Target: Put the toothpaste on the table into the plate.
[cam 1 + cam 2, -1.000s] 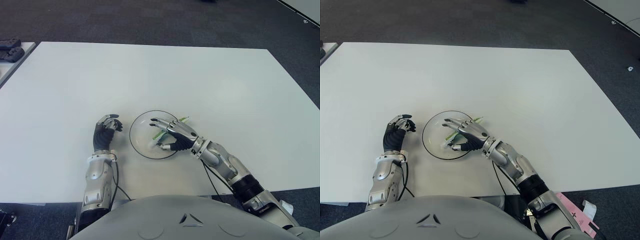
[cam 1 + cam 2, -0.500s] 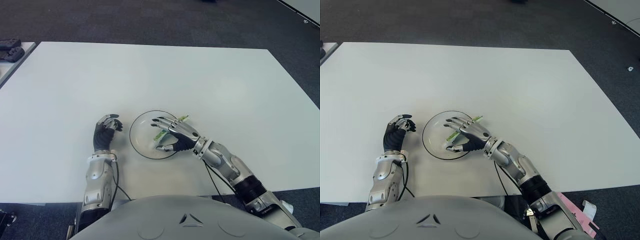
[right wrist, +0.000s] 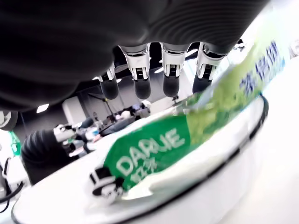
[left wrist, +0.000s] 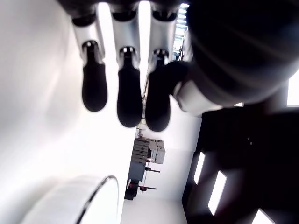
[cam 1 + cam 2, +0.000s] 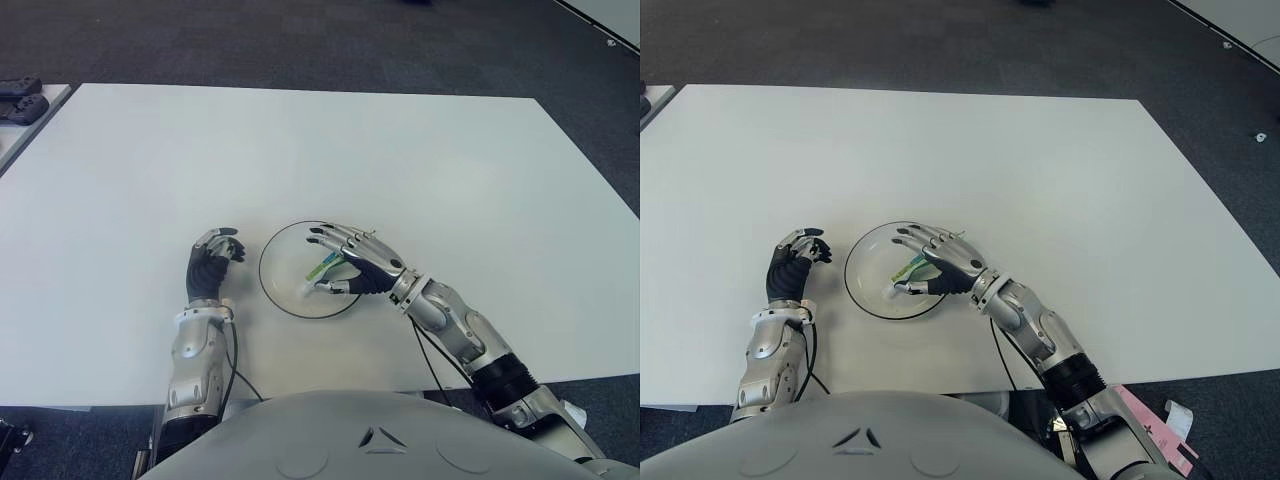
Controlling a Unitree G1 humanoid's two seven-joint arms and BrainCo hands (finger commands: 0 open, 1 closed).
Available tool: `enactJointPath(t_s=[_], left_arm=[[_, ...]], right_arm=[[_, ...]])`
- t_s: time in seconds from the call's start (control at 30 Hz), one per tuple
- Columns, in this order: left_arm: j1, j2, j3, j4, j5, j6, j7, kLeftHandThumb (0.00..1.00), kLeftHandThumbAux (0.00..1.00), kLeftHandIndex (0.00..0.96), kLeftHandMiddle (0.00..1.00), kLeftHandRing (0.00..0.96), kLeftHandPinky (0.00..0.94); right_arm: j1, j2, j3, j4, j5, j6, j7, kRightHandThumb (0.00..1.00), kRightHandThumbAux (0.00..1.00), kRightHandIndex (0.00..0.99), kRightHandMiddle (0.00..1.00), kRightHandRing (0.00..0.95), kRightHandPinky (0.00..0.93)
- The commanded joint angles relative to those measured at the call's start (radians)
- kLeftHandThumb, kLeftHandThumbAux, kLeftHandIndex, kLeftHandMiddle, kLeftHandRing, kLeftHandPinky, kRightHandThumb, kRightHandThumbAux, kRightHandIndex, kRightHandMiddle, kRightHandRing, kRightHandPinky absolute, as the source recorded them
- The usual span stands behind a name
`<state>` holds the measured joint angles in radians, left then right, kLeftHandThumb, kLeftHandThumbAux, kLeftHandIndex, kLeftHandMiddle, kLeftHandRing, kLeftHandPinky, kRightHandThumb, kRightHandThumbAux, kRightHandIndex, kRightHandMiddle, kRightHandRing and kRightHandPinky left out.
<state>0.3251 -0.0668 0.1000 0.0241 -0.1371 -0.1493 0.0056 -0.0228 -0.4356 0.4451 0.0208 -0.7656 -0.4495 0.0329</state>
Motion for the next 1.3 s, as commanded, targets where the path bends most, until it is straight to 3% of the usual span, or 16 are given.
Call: enactJointPath(t_s=[0.03, 0.13, 0.27, 0.4, 0.47, 0.57, 0.6, 0.73, 0.77, 0.83, 0.93, 1.1, 1.3], left_arm=[[0.007, 0.004, -0.003, 0.034, 0.004, 0.025, -0.008, 0.704, 0.720, 0.434, 0.612, 0.596, 0.579], [0.007, 0.004, -0.003, 0.033, 0.003, 0.031, -0.006, 0.704, 0.721, 0.434, 0.612, 0.597, 0.581], [0.006, 0.005, -0.003, 0.033, 0.004, 0.031, -0.005, 0.705, 0.721, 0.434, 0.614, 0.600, 0.581], [0.004, 0.008, -0.003, 0.037, 0.006, 0.026, -0.006, 0.704, 0.720, 0.434, 0.615, 0.600, 0.582], [0.002, 0.009, -0.002, 0.042, 0.001, 0.023, -0.009, 0.704, 0.720, 0.434, 0.614, 0.599, 0.583], [-0.001, 0.010, 0.000, 0.046, -0.003, 0.024, -0.011, 0.704, 0.721, 0.434, 0.613, 0.597, 0.586], [-0.003, 0.009, 0.002, 0.048, -0.007, 0.024, -0.012, 0.704, 0.721, 0.434, 0.613, 0.597, 0.586], [-0.008, 0.012, 0.004, 0.056, -0.012, 0.021, -0.017, 0.705, 0.721, 0.434, 0.613, 0.599, 0.590], [-0.009, 0.013, 0.004, 0.058, -0.012, 0.020, -0.020, 0.705, 0.721, 0.434, 0.613, 0.600, 0.591], [-0.011, 0.013, 0.004, 0.060, -0.013, 0.019, -0.022, 0.705, 0.721, 0.434, 0.614, 0.601, 0.591], [-0.013, 0.012, 0.007, 0.062, -0.015, 0.023, -0.022, 0.705, 0.721, 0.434, 0.617, 0.605, 0.595], [-0.017, 0.012, 0.011, 0.065, -0.020, 0.024, -0.022, 0.705, 0.721, 0.434, 0.616, 0.604, 0.592], [-0.024, 0.020, 0.014, 0.077, -0.024, 0.018, -0.032, 0.705, 0.721, 0.434, 0.616, 0.604, 0.594]], right_arm=[[0.031, 0.001, -0.020, -0.021, -0.021, 0.030, -0.030, 0.221, 0.246, 0.000, 0.000, 0.000, 0.000], [0.056, 0.026, -0.040, -0.020, 0.033, 0.031, -0.050, 0.194, 0.298, 0.000, 0.000, 0.000, 0.000], [0.128, 0.104, -0.106, -0.040, 0.264, 0.063, -0.023, 0.160, 0.383, 0.000, 0.000, 0.000, 0.006], [0.159, 0.170, -0.140, -0.052, 0.380, 0.097, -0.022, 0.127, 0.466, 0.000, 0.000, 0.000, 0.072], [0.173, 0.208, -0.162, -0.048, 0.451, 0.068, -0.041, 0.120, 0.504, 0.000, 0.000, 0.000, 0.097], [0.184, 0.247, -0.184, -0.041, 0.516, 0.043, -0.048, 0.158, 0.601, 0.000, 0.008, 0.006, 0.127], [0.189, 0.289, -0.194, -0.033, 0.587, 0.038, -0.046, 0.171, 0.614, 0.004, 0.014, 0.010, 0.130], [0.206, 0.397, -0.235, -0.014, 0.751, 0.060, -0.053, 0.326, 0.695, 0.137, 0.118, 0.094, 0.188], [0.208, 0.415, -0.246, -0.007, 0.775, 0.071, -0.058, 0.458, 0.705, 0.238, 0.152, 0.122, 0.208], [0.212, 0.440, -0.266, 0.005, 0.811, 0.085, -0.058, 0.573, 0.714, 0.325, 0.182, 0.147, 0.227], [0.239, 0.463, -0.296, 0.016, 0.849, 0.095, -0.058, 0.653, 0.719, 0.385, 0.216, 0.178, 0.242], [0.313, 0.493, -0.327, -0.021, 0.794, 0.151, -0.128, 0.681, 0.726, 0.407, 0.247, 0.218, 0.285], [0.290, 0.526, -0.331, -0.029, 0.711, 0.211, -0.224, 0.684, 0.732, 0.412, 0.316, 0.323, 0.405]])
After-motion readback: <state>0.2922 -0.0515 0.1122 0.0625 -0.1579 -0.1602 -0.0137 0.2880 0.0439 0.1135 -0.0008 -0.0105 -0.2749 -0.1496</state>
